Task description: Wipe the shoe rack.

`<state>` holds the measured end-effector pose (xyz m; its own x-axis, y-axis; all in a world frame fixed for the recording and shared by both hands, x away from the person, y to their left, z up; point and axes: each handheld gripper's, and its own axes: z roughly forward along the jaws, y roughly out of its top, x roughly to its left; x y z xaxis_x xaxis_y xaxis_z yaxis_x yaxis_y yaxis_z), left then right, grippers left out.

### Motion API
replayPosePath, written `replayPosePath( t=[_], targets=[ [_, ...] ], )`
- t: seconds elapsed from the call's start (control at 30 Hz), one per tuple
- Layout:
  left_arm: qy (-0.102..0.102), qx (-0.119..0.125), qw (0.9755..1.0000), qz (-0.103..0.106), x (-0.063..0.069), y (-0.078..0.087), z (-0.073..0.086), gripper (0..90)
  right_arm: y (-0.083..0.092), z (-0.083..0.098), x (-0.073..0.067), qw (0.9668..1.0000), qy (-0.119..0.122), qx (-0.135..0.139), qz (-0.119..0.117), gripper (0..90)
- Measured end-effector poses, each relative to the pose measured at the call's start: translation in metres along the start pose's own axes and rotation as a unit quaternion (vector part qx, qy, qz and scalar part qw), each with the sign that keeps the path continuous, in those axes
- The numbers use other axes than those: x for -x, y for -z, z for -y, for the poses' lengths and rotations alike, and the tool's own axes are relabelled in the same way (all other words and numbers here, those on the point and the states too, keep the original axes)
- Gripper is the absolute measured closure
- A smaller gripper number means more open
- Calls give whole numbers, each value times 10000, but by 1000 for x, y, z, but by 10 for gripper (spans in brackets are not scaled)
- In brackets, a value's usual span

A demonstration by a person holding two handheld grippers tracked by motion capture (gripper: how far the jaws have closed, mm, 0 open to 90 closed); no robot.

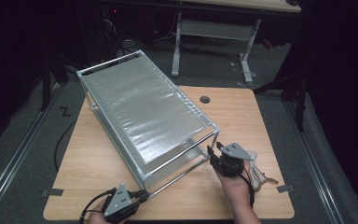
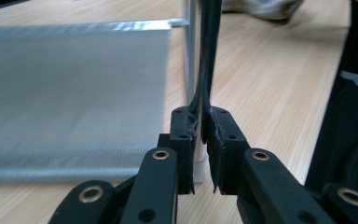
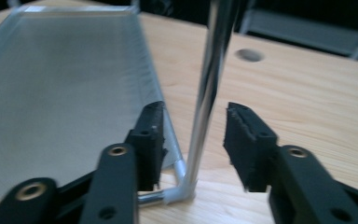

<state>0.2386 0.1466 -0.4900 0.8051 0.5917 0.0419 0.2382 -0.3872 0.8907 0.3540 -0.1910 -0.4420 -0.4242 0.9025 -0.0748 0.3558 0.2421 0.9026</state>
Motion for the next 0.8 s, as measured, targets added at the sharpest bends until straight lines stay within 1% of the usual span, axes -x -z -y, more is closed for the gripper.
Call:
replayPosePath(
  t=[0.03, 0.1, 0.17, 0.27, 0.3, 0.33, 0.37, 0.4, 0.47, 0.6, 0.67, 0.73, 0.77, 0.8],
  targets=[
    [-38, -19, 10000, 76, 2, -10, -6, 808, 5, 2, 1, 10000, -15, 46, 42, 544],
    [-27, -49, 9998, 191, 6, -24, -15, 808, 18, 10, 5, 9999, -53, 86, 78, 531],
    [-91, -72, 9996, 257, 10, -44, -26, 808, 27, 16, 7, 10000, -63, 27, 61, 515],
    [-108, -11, 9993, 368, 14, -71, -39, 809, 41, 28, 7, 10000, -15, -27, 55, 531],
    [-129, 16, 9992, 375, 15, -77, -41, 809, 45, 31, 6, 10000, -27, -68, 62, 529],
    [-149, 72, 9991, 378, 15, -87, -45, 809, 48, 34, 6, 9999, 4, -83, 74, 524],
    [-136, 105, 9992, 368, 16, -95, -48, 808, 52, 38, 6, 9998, 18, -145, 101, 521],
    [-117, 126, 9993, 336, 17, -102, -51, 808, 54, 41, 6, 9998, -12, -180, 80, 518],
    [-115, 136, 9993, 320, 17, -114, -57, 807, 57, 43, 5, 9998, -41, -195, 62, 507],
    [-89, 177, 9992, 340, 18, -133, -66, 807, 63, 41, -2, 9999, 23, -128, 93, 478],
    [-76, 169, 9993, 332, 19, -138, -69, 807, 65, 40, -7, 9999, 44, -96, 51, 473],
    [-31, 204, 9992, 335, 19, -140, -70, 799, 66, 39, -11, 10000, 17, -75, -21, 466],
    [-2, 216, 9992, 336, 18, -139, -69, 772, 67, 38, -13, 10000, 38, -56, -50, 464],
    [44, 214, 9992, 349, 17, -137, -69, 721, 67, 38, -16, 10000, 53, -40, -73, 461]
  ],
)
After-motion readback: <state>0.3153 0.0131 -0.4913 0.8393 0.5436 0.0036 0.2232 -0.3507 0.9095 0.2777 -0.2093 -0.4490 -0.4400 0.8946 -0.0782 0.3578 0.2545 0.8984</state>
